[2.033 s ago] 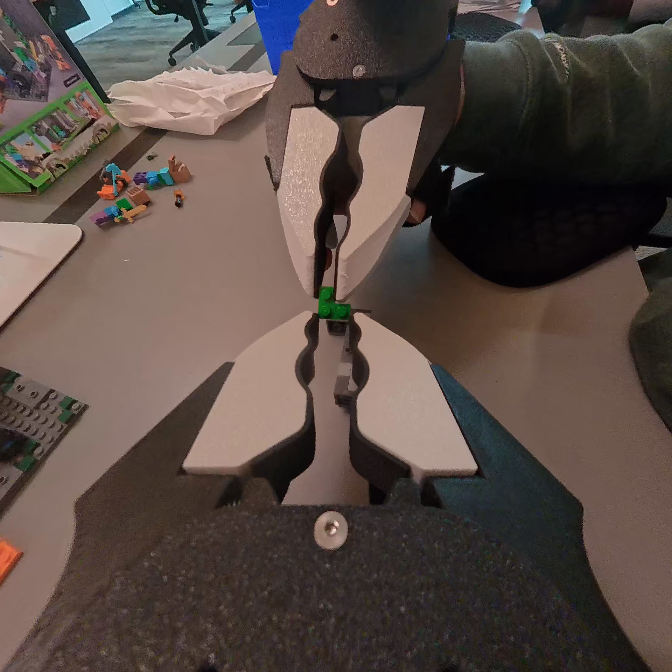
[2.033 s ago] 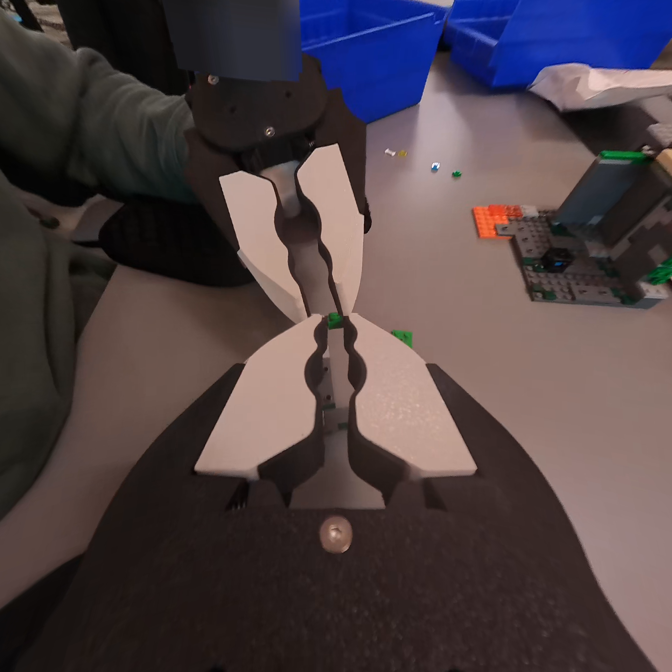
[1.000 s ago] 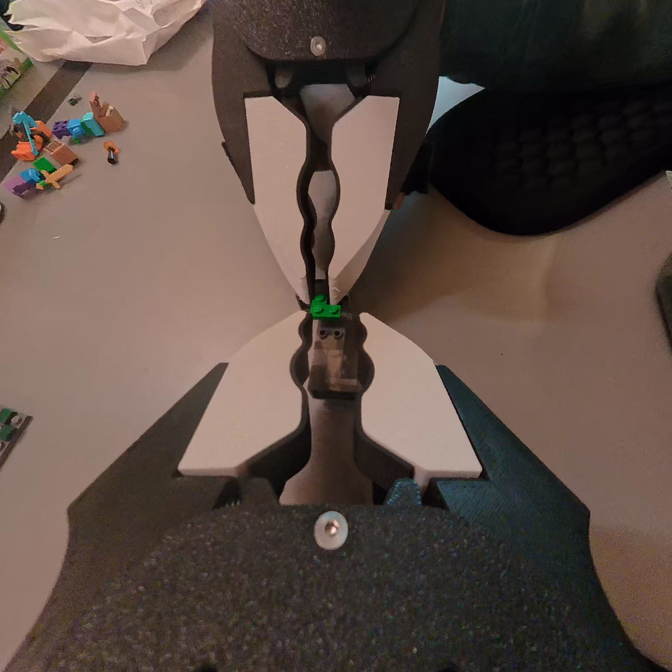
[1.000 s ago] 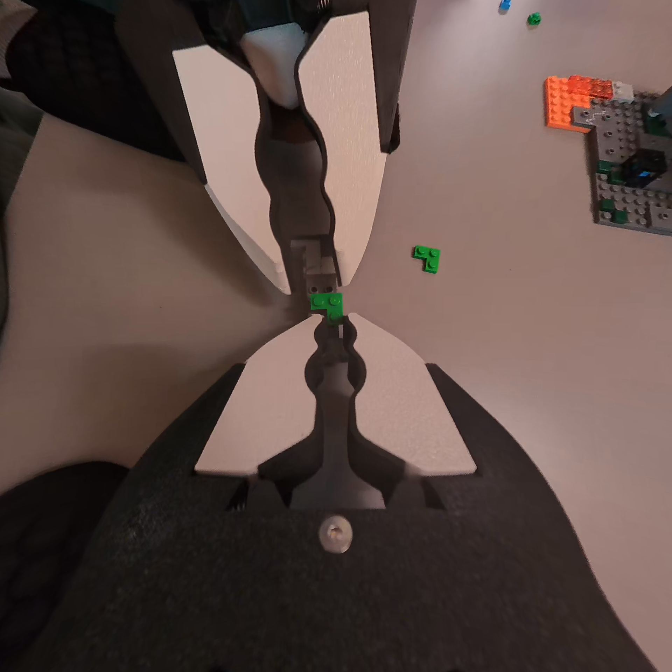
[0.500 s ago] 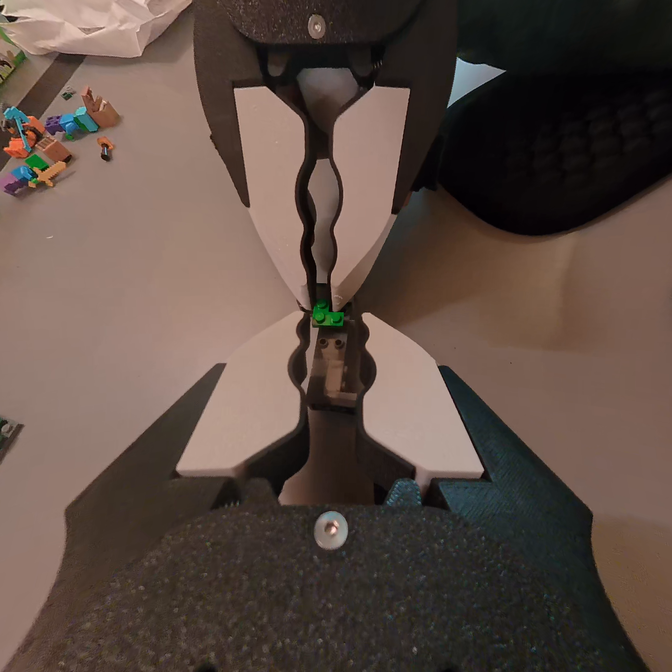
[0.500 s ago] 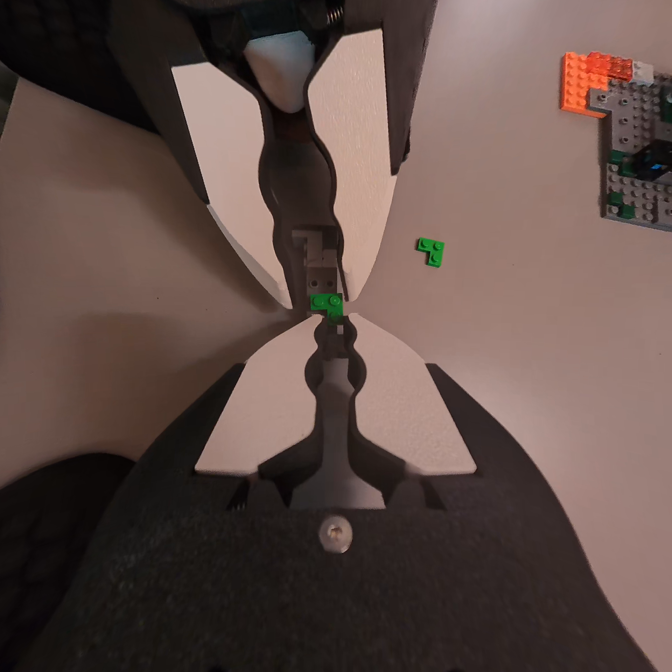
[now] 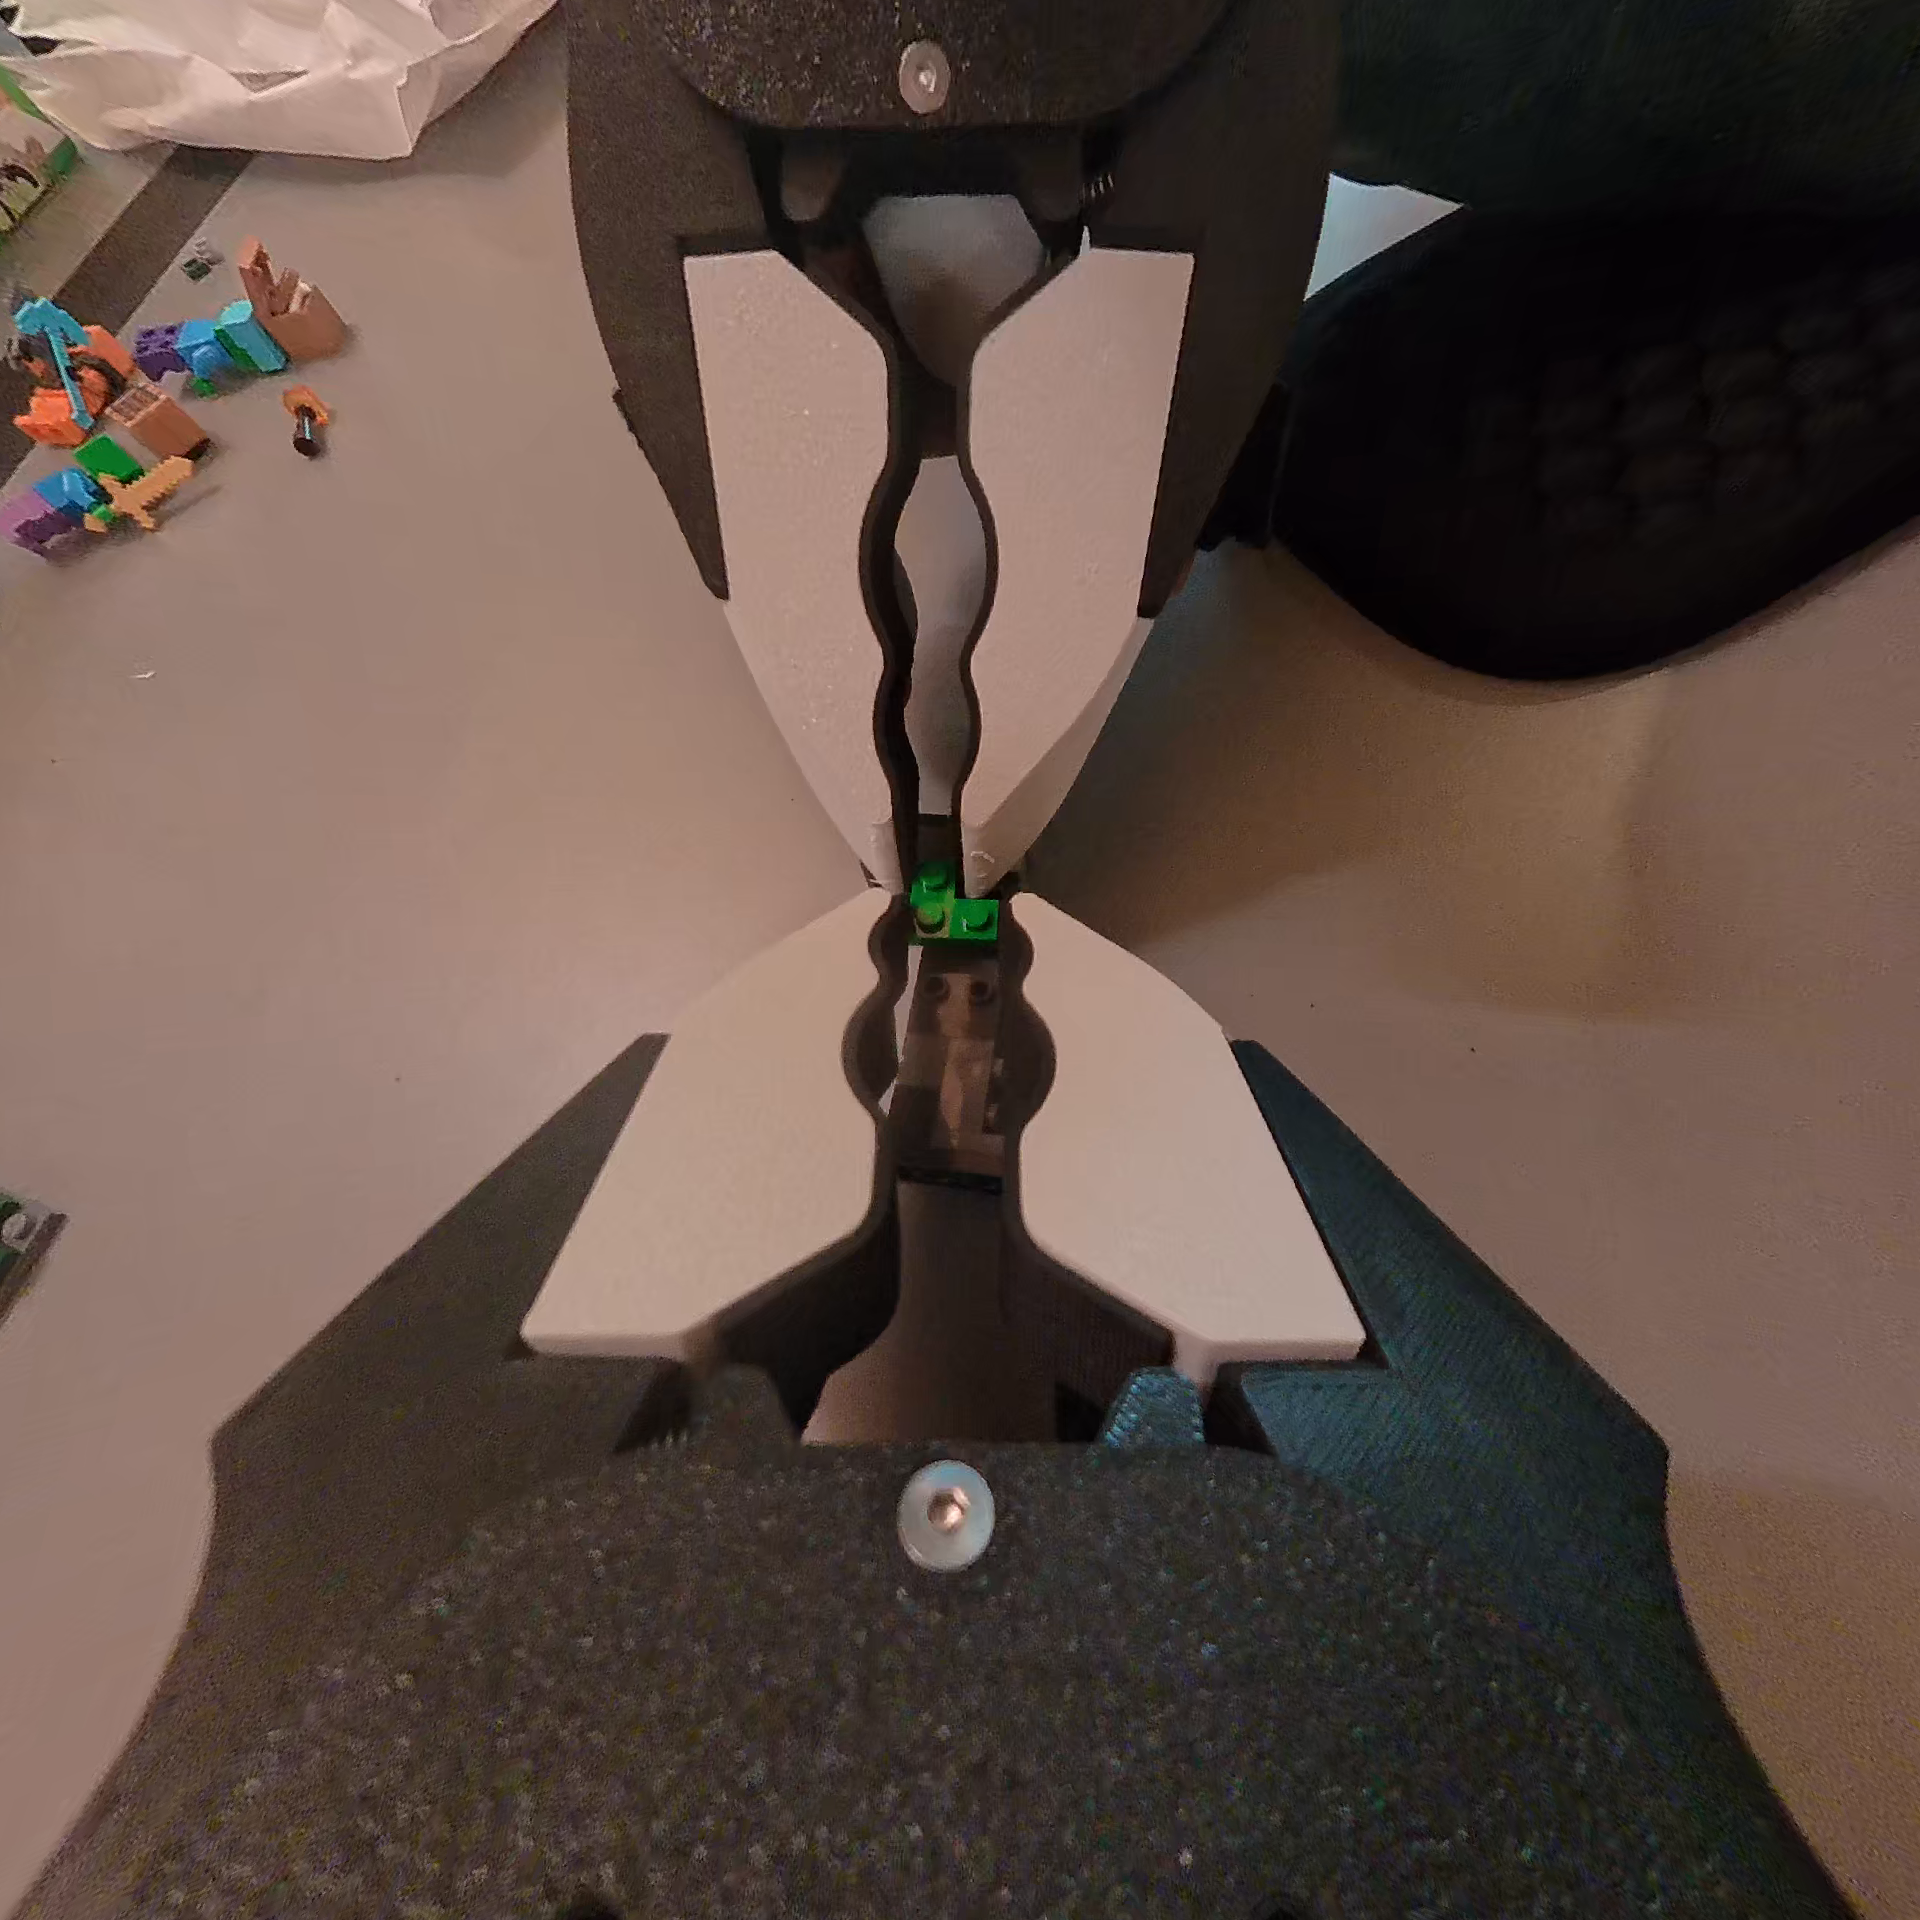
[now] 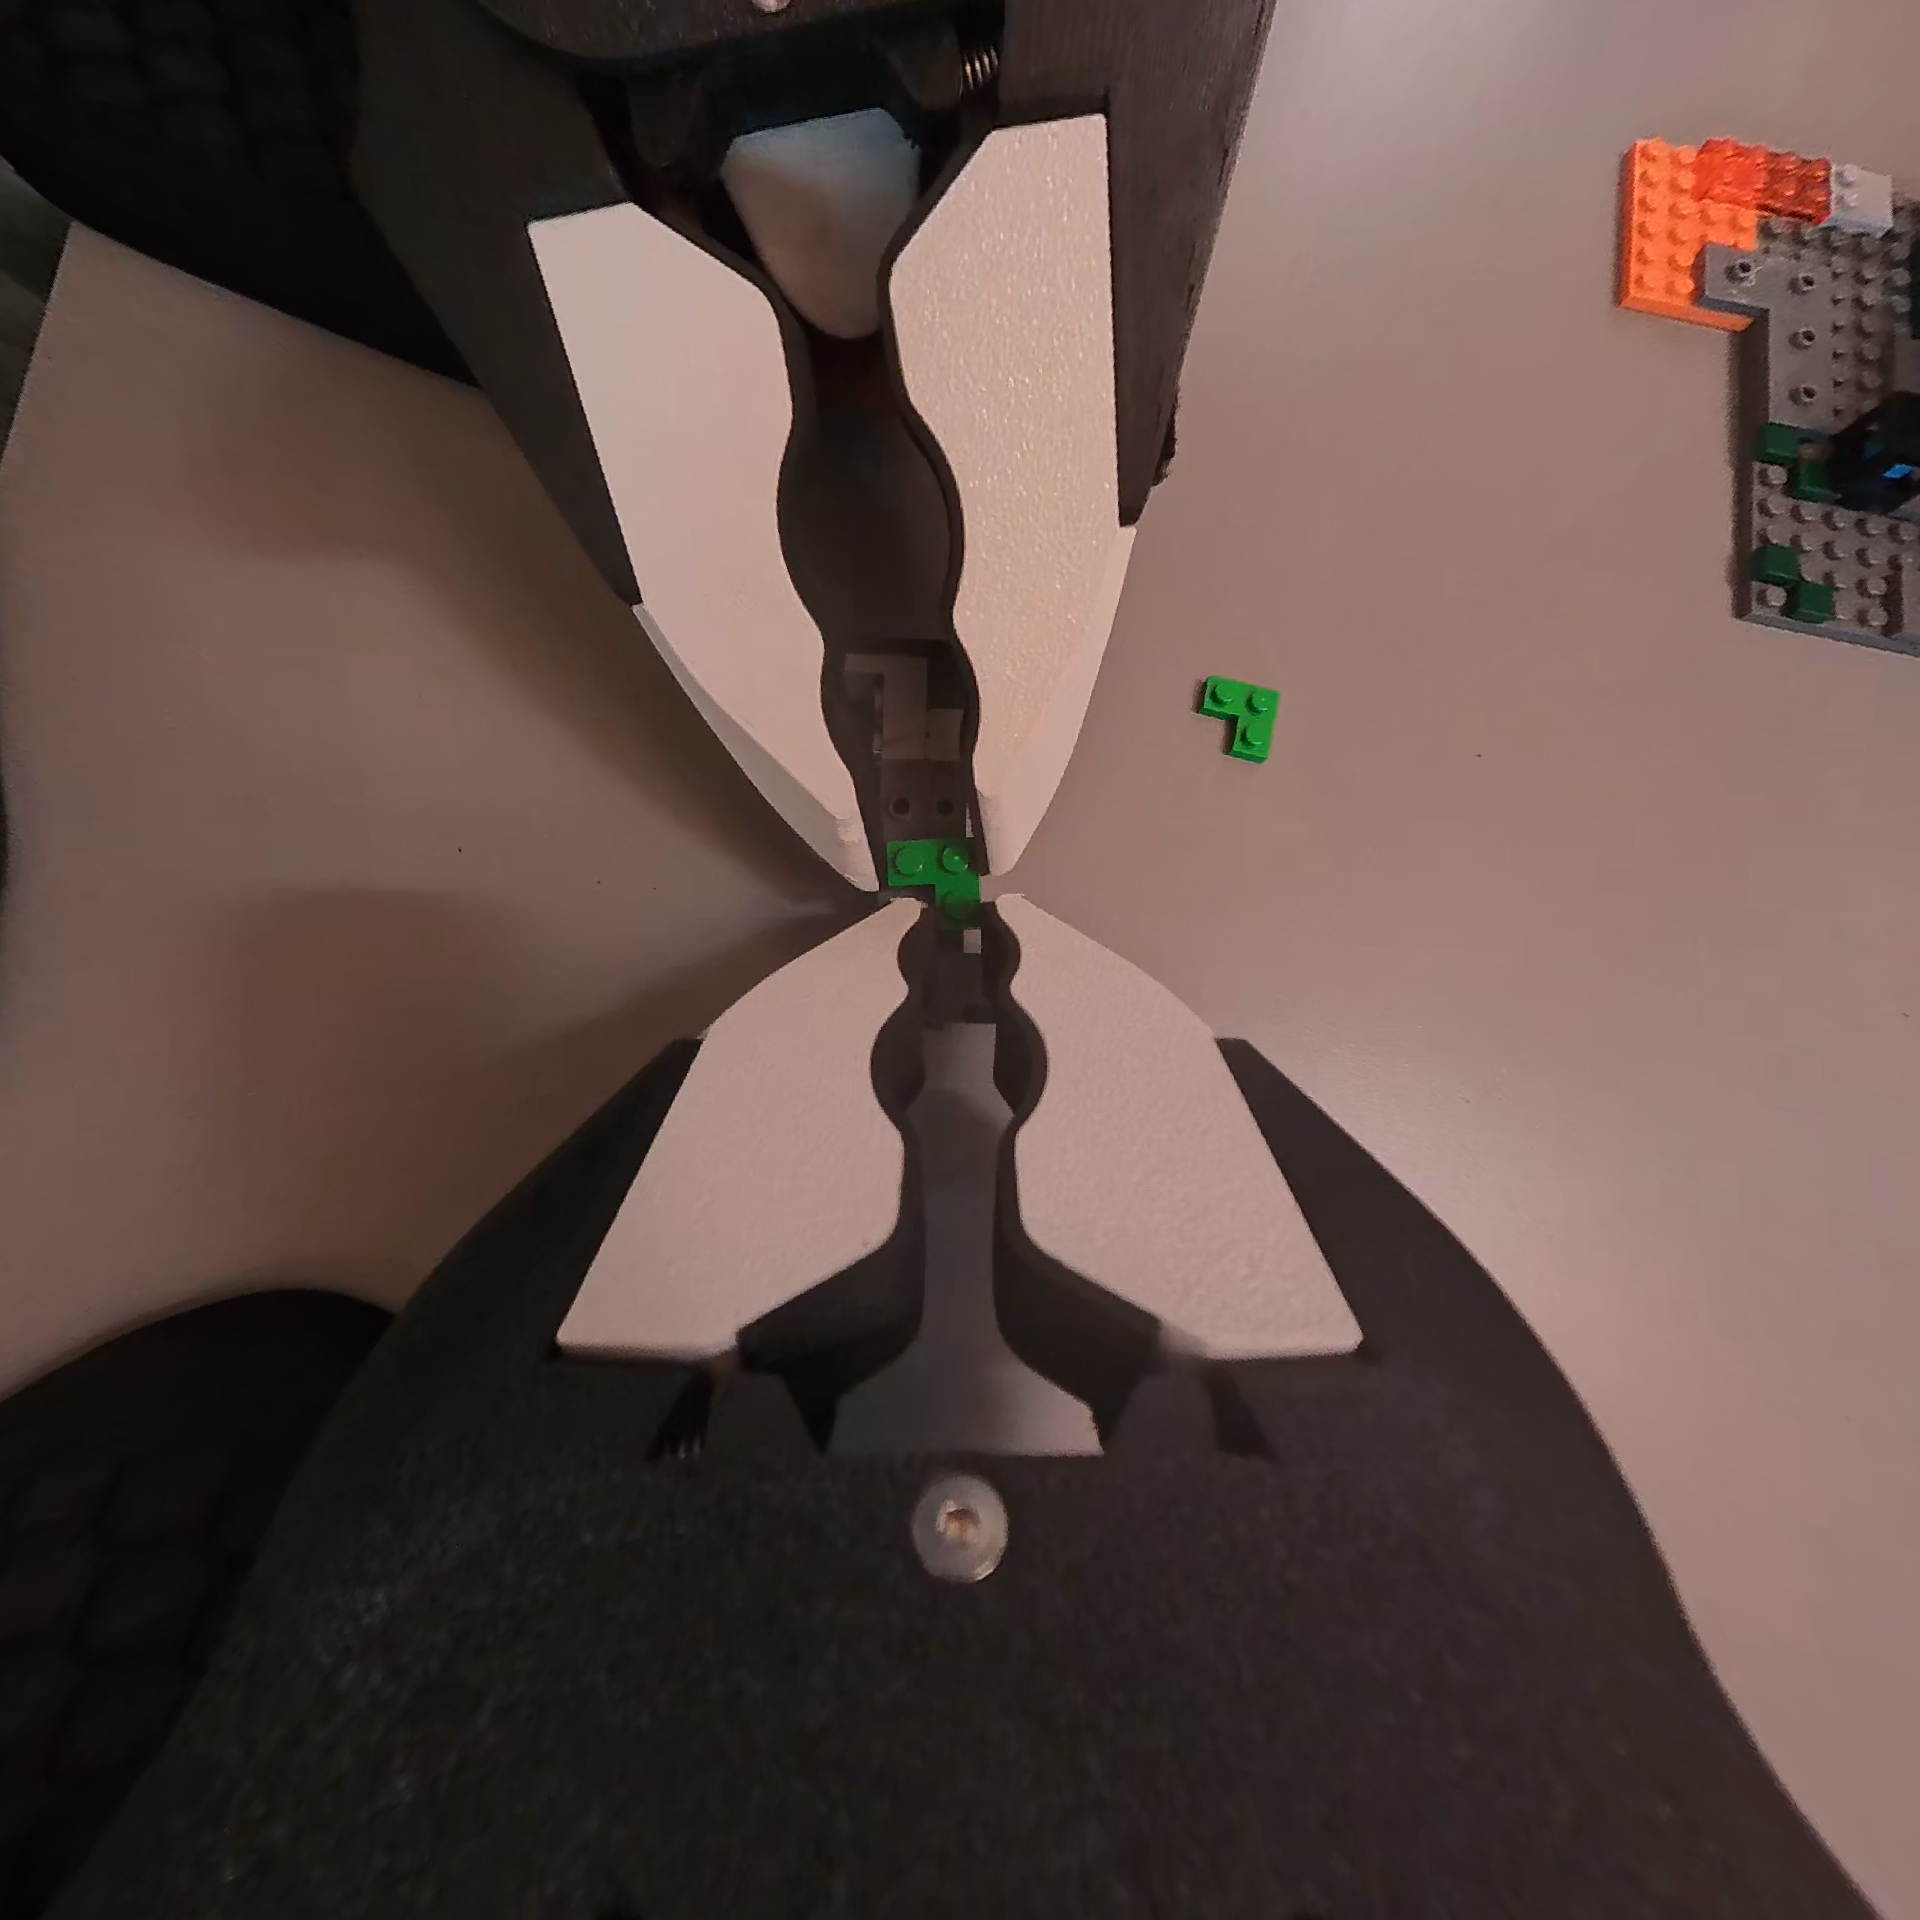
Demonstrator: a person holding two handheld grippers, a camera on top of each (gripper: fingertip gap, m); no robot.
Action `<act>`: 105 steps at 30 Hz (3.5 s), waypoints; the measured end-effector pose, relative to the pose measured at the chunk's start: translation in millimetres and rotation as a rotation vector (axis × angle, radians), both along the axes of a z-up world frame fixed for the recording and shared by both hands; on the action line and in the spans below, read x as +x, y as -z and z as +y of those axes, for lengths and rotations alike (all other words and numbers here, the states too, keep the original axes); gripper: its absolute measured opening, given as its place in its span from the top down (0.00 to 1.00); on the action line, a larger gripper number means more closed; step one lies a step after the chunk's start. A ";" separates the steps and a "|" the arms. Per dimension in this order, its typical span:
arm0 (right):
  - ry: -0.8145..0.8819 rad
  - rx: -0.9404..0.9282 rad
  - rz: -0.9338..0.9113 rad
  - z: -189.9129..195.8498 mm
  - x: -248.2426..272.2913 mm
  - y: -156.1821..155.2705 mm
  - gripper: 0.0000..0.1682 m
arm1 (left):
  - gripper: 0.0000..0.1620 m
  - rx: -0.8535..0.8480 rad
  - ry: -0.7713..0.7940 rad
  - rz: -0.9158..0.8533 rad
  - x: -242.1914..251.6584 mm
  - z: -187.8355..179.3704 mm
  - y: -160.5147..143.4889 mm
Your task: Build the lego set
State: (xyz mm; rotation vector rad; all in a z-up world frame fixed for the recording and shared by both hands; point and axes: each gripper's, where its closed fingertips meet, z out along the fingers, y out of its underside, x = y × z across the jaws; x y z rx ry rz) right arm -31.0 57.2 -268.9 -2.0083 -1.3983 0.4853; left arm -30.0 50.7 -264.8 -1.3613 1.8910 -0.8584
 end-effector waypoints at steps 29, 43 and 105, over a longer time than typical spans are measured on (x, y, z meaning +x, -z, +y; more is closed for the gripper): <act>0.197 -0.058 0.109 12.2 2.3 -15.7 0.96 | 0.89 0.020 -0.125 -0.067 0.4 18.1 -14.7; 0.325 -0.065 0.206 24.7 5.2 -28.9 0.96 | 0.91 -0.025 -0.188 -0.116 1.4 25.8 -25.1; -0.135 0.133 0.110 -26.5 -18.2 -29.4 0.90 | 0.95 -0.096 0.225 -0.216 -14.0 -23.0 -33.7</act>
